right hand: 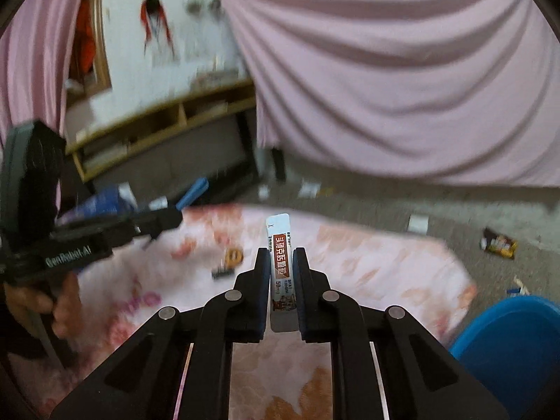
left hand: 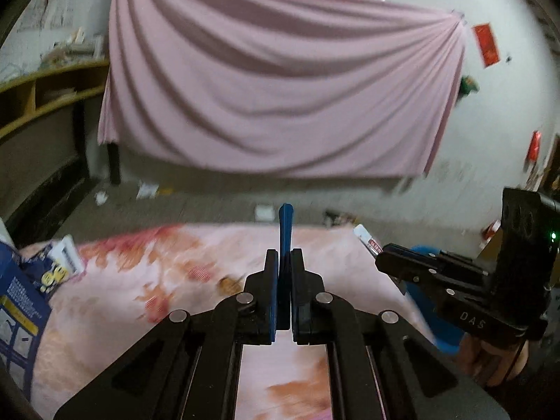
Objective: Collect trash
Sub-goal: 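Grasp the blue pen with the left tool while the right tool grasps the white-red sachet, then carry the pen and sachet over the blue basin with both tools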
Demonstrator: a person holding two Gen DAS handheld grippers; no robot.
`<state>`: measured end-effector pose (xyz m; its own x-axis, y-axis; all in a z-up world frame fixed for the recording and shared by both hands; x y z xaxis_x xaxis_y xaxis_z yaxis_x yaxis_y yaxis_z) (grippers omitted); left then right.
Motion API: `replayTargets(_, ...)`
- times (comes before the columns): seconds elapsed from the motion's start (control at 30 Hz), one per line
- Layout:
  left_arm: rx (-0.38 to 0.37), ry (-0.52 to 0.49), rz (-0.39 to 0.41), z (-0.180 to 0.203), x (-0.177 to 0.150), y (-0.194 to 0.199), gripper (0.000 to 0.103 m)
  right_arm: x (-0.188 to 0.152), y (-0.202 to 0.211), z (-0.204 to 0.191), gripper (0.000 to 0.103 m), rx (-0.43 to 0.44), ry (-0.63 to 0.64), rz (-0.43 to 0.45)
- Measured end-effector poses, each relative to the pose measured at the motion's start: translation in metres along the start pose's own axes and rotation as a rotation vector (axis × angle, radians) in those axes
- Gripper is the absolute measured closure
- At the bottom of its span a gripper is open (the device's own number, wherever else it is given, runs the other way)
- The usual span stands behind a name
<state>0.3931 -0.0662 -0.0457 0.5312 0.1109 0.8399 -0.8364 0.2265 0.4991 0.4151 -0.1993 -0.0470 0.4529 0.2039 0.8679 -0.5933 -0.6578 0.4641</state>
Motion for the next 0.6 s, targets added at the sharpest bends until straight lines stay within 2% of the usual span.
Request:
replayTargets(0.13,-0.039,-0.035,0.106,0.041,0.019,0.016,0.099,0.019,0.048,0.007,0.092,-0.029,-0.011,0.178)
replayTargets(0.23,-0.058,-0.07,0.151,0.065,0.031,0.026,0.099,0.028,0.076,0.012,0.092,-0.059,-0.011,0.265)
replayTargets(0.5,-0.097,-0.131,0.215,0.119,0.052,0.038,0.099,0.037,0.132,0.021,0.092,-0.133,0.0,0.414)
replayTargets(0.6,-0.111,-0.162,0.245,0.139,0.055,0.04,0.099,0.036,0.151,0.027,0.092,-0.193,0.008,0.472)
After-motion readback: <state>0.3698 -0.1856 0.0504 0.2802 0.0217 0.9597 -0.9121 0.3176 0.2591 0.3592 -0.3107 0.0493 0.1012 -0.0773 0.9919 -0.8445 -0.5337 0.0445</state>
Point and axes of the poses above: each gripper's, at about its wrist camera, not at the fingertips, and y roughly against the way its jaws point, z to its right, x to its top, the point moved 6 cm from there along -y, roughly the way its jaws point, and after that the axes turned 3 degrees about x, right-handed, at the moved point
